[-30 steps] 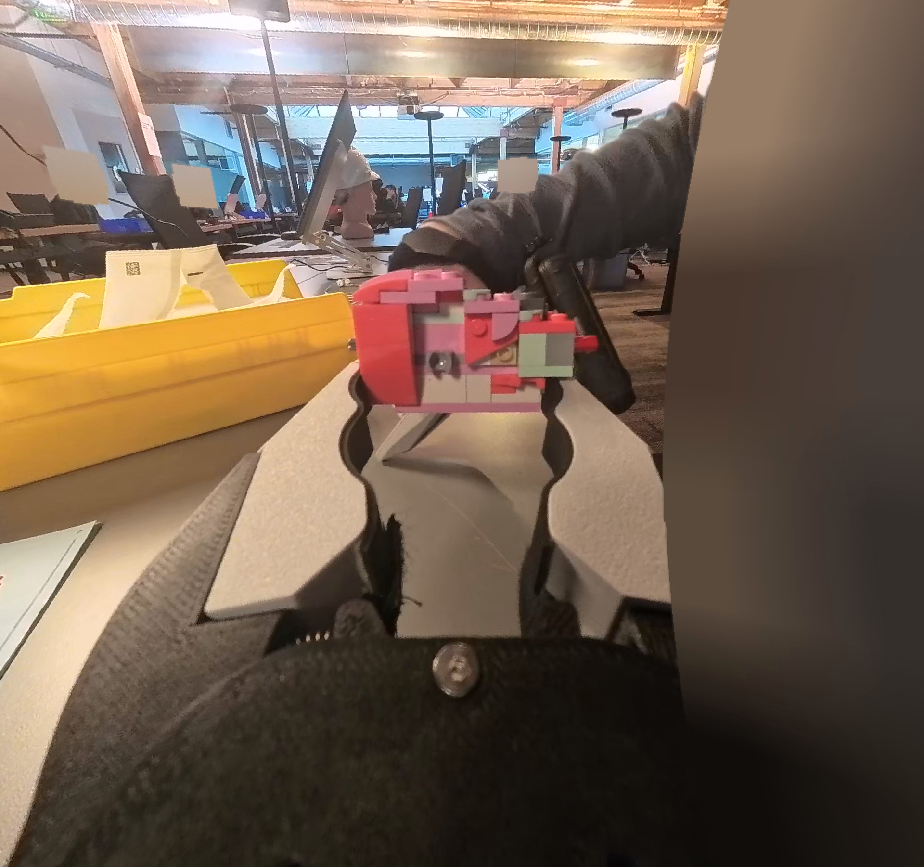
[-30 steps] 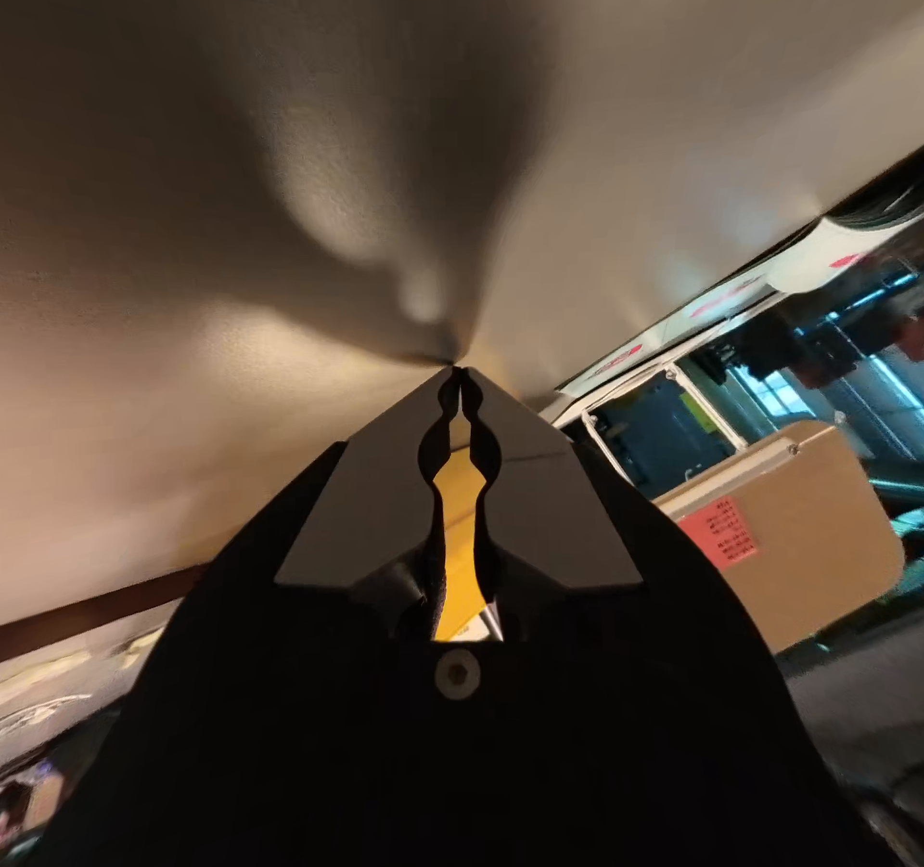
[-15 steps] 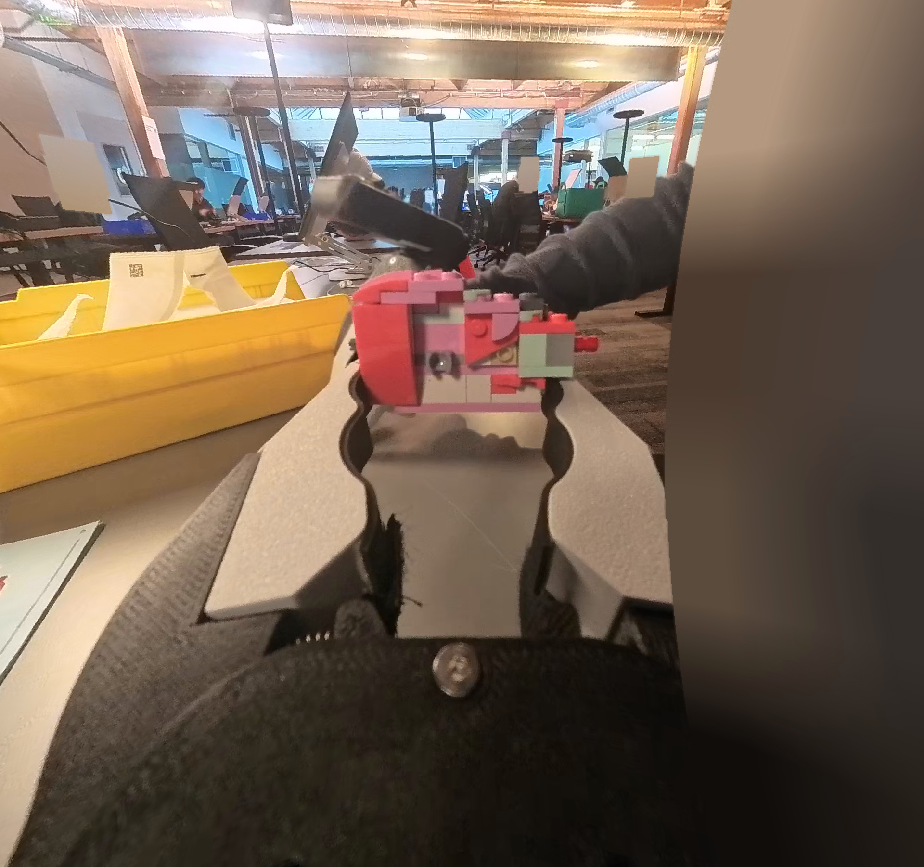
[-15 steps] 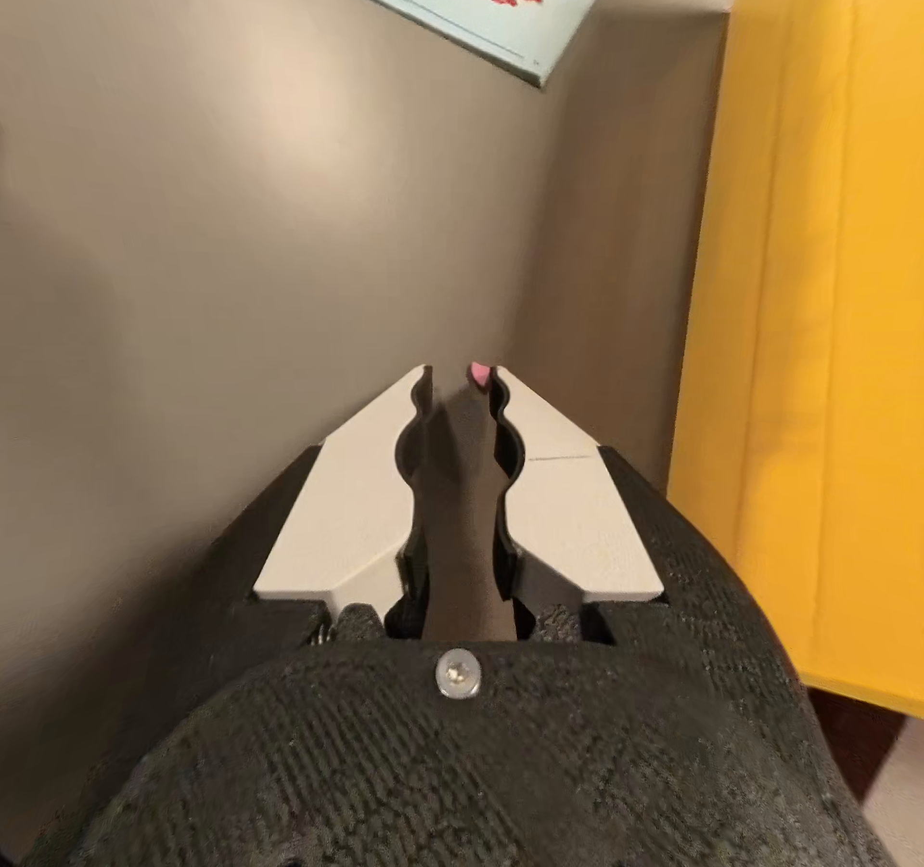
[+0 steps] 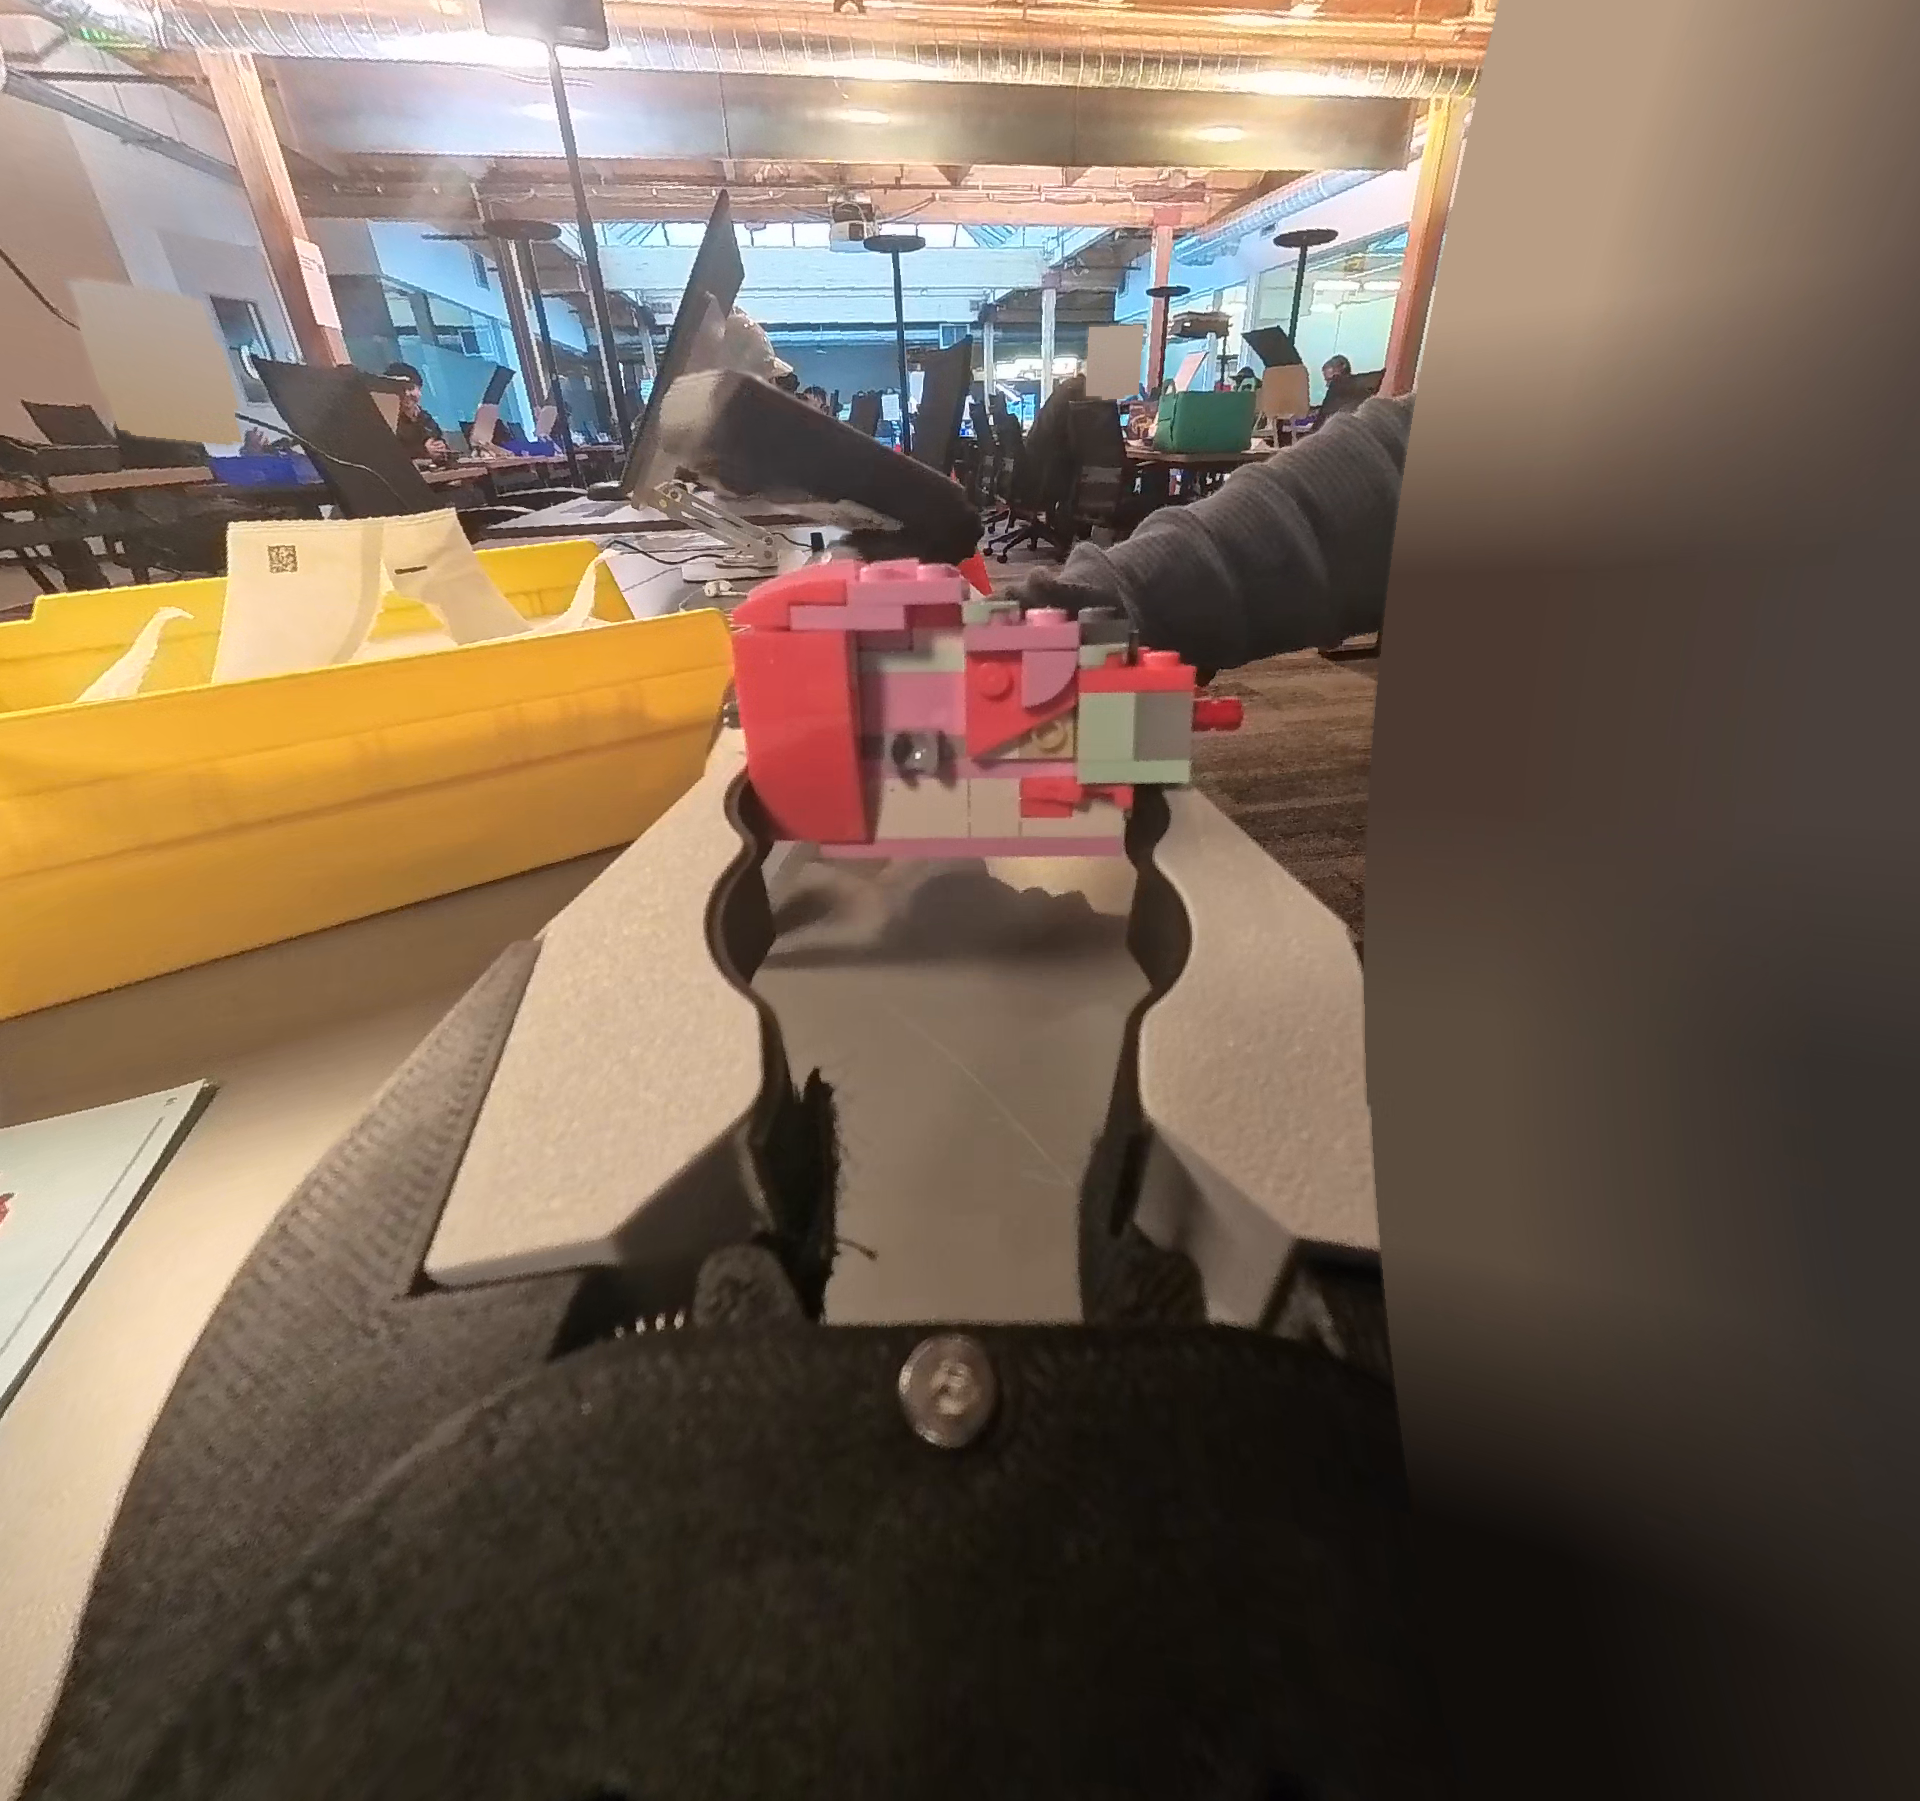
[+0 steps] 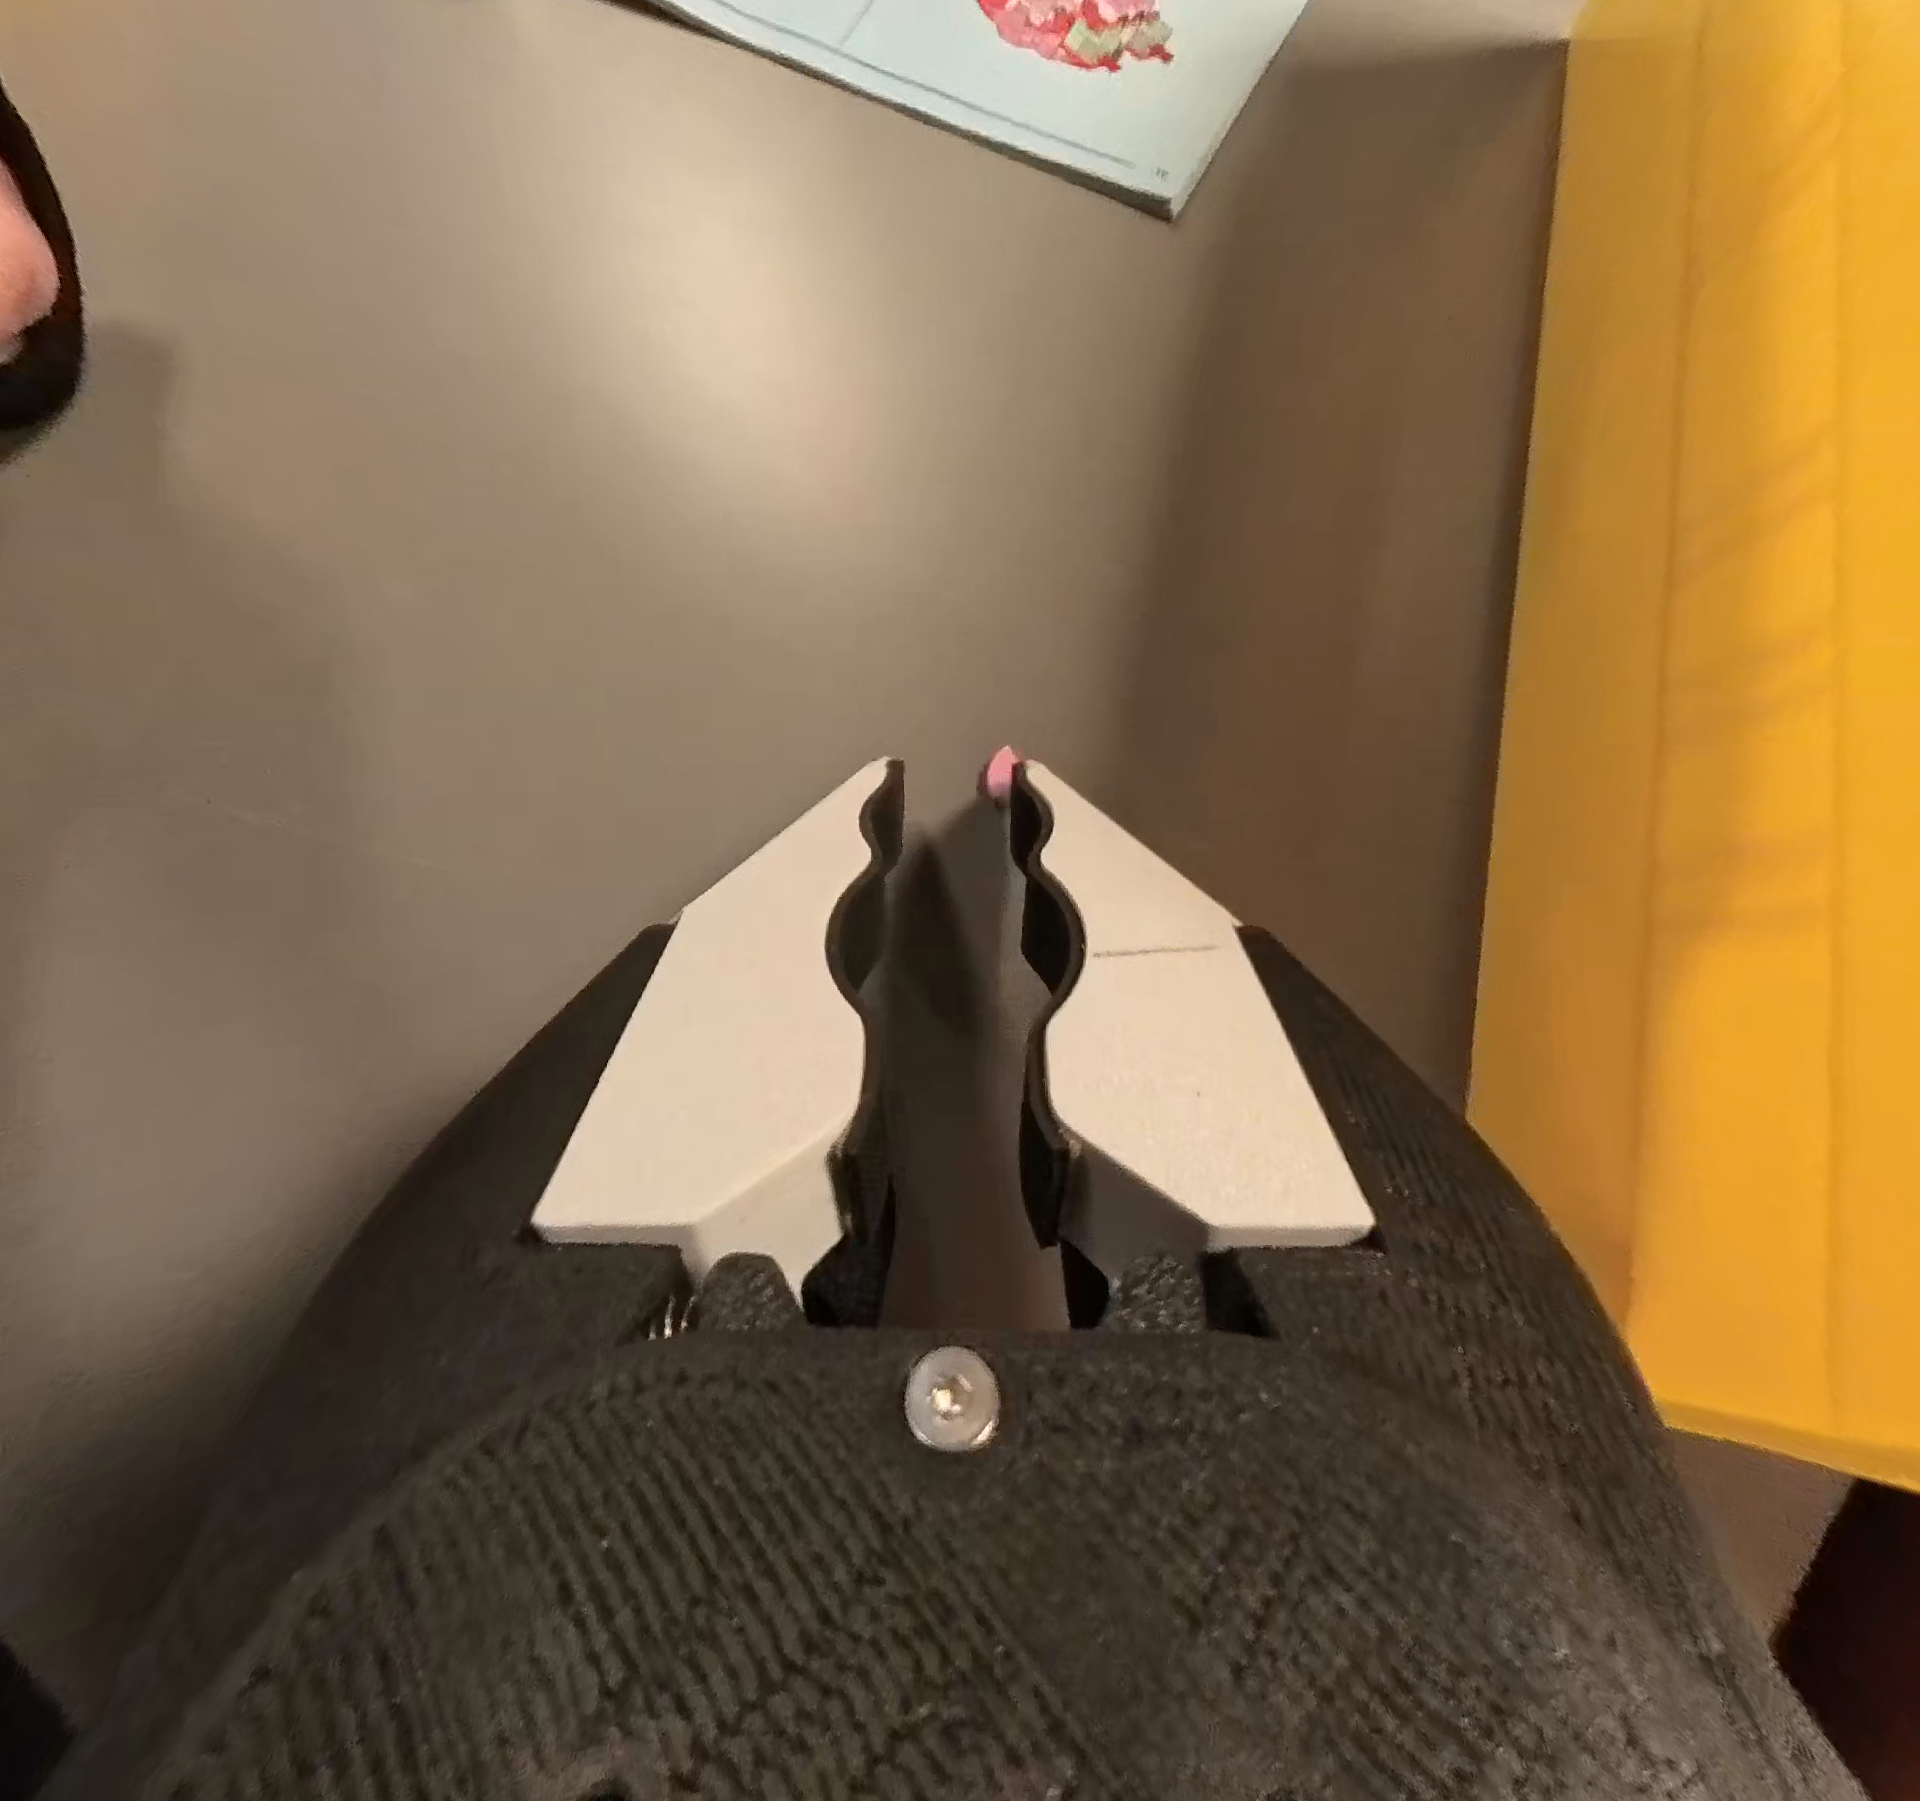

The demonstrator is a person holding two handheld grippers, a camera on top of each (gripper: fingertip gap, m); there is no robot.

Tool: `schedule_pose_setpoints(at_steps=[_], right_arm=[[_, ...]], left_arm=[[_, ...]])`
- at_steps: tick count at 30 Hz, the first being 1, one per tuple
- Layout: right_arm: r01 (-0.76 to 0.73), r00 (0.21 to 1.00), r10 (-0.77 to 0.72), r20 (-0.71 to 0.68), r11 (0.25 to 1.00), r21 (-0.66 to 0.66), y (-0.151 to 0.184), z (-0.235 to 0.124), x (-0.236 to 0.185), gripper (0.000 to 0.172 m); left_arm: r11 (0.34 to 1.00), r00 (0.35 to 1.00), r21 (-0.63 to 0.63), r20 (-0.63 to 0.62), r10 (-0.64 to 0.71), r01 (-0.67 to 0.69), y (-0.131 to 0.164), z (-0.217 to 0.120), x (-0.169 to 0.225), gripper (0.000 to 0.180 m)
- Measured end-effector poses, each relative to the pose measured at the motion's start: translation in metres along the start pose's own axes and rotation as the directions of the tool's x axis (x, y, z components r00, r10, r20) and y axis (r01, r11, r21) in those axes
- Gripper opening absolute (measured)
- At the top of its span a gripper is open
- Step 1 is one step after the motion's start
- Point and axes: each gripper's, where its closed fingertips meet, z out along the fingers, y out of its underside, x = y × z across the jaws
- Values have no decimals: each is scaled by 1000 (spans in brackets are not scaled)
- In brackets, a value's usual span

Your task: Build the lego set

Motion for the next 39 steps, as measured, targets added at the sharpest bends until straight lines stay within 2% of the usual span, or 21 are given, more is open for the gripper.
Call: schedule_pose_setpoints(at_steps=[3, 6, 12, 16, 22, 26, 34, 39], right_arm=[[65, 997, -65, -52, 998, 12, -3, -1, 10, 22], [116, 993, -116, -24, 993, -4, 1, 3, 8, 28], [76, 995, -77, 59, 997, 14, 2, 6, 7, 26], [83, 996, -83, 33, 997, 6, 3, 5, 8, 20], [79, 996, -80, 44, 997, 15, 4, 4, 2, 23], [141, 990, -141, 28, 990, 31, 4, 4, -1, 18], [125, 991, -128, 50, 991, 53, 5, 3, 0, 21], [118, 991, -122, 59, 991, 69, 3, 5, 1, 16]], left_arm=[[1000, 1000, 1, 0, -1, 1, 0, 0, 0, 69], [1000, 1000, 1, -1, -2, 2, 0, 0, 0, 69], [1000, 1000, 3, 1, -1, 1, -1, 0, 0, 68], [1000, 1000, 8, 14, 8, -8, -2, -1, -2, 68], [1000, 1000, 16, 21, 2, -3, -3, -1, -3, 68], [1000, 1000, 15, 22, 3, -4, -3, -1, -3, 68], [1000, 1000, 15, 19, 2, -2, -3, -1, -3, 69], [1000, 1000, 14, 16, 0, 0, -2, -1, -3, 69]])
